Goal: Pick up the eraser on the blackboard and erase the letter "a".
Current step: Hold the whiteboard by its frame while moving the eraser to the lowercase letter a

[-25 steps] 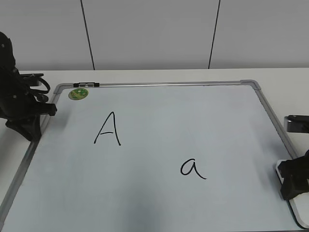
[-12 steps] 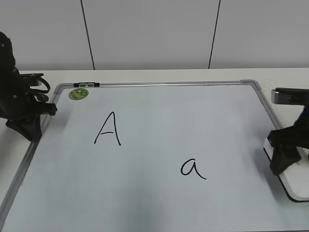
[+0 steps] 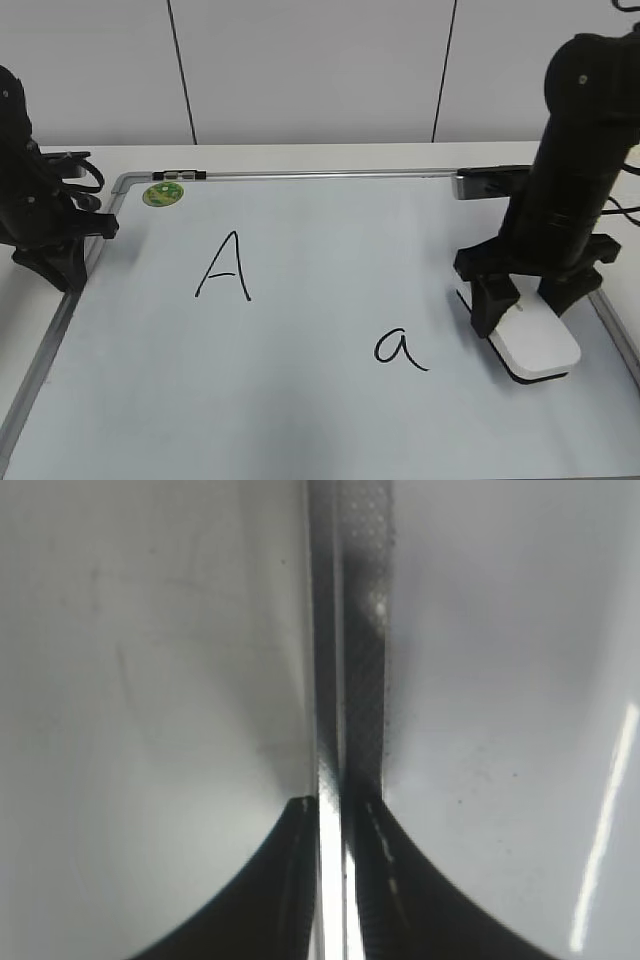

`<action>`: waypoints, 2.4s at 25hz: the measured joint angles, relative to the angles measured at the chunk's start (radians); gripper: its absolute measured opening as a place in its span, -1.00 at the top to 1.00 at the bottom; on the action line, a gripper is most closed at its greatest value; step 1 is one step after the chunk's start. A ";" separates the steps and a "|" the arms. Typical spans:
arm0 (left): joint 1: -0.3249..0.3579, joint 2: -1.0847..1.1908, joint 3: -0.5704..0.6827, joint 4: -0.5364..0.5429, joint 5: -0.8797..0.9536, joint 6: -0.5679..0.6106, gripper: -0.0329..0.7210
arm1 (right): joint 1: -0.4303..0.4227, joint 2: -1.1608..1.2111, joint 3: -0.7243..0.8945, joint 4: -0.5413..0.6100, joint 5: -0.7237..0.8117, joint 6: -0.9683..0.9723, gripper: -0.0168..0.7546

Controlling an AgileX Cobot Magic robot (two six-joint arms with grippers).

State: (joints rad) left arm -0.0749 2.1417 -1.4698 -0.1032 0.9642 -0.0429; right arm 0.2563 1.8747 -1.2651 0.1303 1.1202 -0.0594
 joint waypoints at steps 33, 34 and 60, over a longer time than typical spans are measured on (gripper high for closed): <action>0.000 0.000 0.000 -0.005 0.000 0.000 0.63 | 0.289 0.237 -0.213 0.045 -0.070 0.014 -0.38; 0.000 0.000 0.000 -0.005 0.000 0.000 0.63 | 0.298 0.237 -0.213 0.050 -0.073 0.014 -0.38; 0.000 0.000 0.000 -0.020 -0.002 0.002 0.60 | 0.180 0.240 -0.224 -0.190 0.028 0.159 -0.38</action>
State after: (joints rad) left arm -0.0749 2.1417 -1.4698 -0.1231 0.9624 -0.0410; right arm 0.4361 2.1143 -1.4887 -0.0597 1.1477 0.1000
